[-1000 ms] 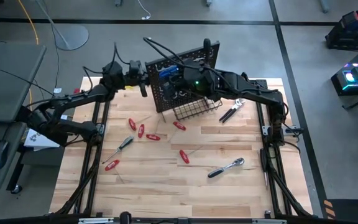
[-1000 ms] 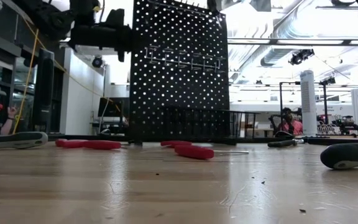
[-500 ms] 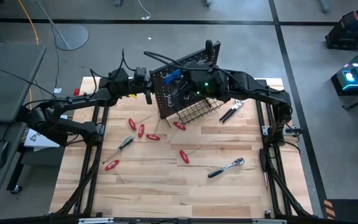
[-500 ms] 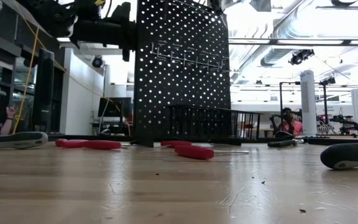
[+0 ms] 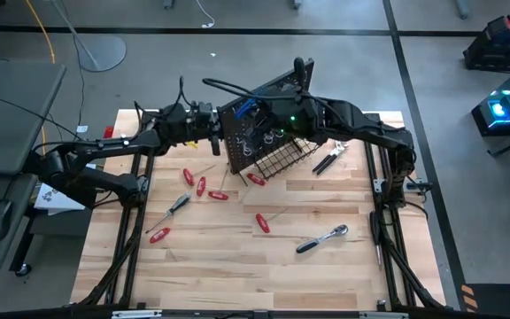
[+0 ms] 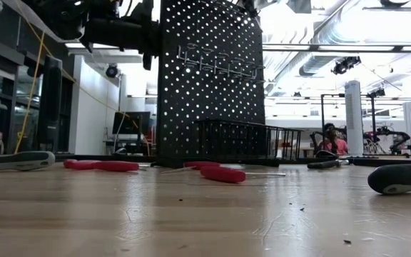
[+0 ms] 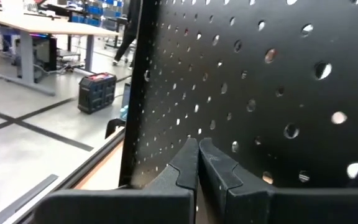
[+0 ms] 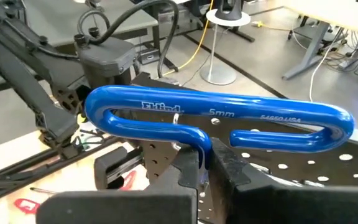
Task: Hang tools onto peg board
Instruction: Hang the blue pick tool on the peg board
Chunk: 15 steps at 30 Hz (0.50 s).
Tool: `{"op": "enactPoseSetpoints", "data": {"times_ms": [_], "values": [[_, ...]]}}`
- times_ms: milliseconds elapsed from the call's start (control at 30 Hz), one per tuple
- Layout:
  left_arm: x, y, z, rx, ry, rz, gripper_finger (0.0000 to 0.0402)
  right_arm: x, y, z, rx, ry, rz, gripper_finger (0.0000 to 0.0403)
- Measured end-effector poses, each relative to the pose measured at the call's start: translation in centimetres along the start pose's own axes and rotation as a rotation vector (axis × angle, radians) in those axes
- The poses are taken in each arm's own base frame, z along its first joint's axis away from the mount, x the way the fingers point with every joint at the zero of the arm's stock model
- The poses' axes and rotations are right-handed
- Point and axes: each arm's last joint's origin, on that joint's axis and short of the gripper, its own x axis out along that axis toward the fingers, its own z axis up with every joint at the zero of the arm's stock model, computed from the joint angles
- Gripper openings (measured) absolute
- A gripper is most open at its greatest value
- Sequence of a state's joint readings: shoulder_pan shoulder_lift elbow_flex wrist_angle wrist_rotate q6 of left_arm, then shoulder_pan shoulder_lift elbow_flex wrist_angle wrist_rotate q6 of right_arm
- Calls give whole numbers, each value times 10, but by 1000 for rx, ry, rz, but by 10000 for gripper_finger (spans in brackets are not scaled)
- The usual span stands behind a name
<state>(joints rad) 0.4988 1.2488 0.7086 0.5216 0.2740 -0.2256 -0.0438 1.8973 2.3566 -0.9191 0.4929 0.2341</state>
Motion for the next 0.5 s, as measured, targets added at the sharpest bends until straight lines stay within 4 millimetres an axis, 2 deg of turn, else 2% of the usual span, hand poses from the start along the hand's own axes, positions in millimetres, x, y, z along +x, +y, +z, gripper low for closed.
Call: {"op": "enactPoseSetpoints", "data": {"times_ms": [400,500], "values": [[2,-6,-1,0,2,2,0,5,-8,-2,33,44,26,1],[2,-6,-1,0,1,2,0,8,-7,-4,41,53,23,13]]}}
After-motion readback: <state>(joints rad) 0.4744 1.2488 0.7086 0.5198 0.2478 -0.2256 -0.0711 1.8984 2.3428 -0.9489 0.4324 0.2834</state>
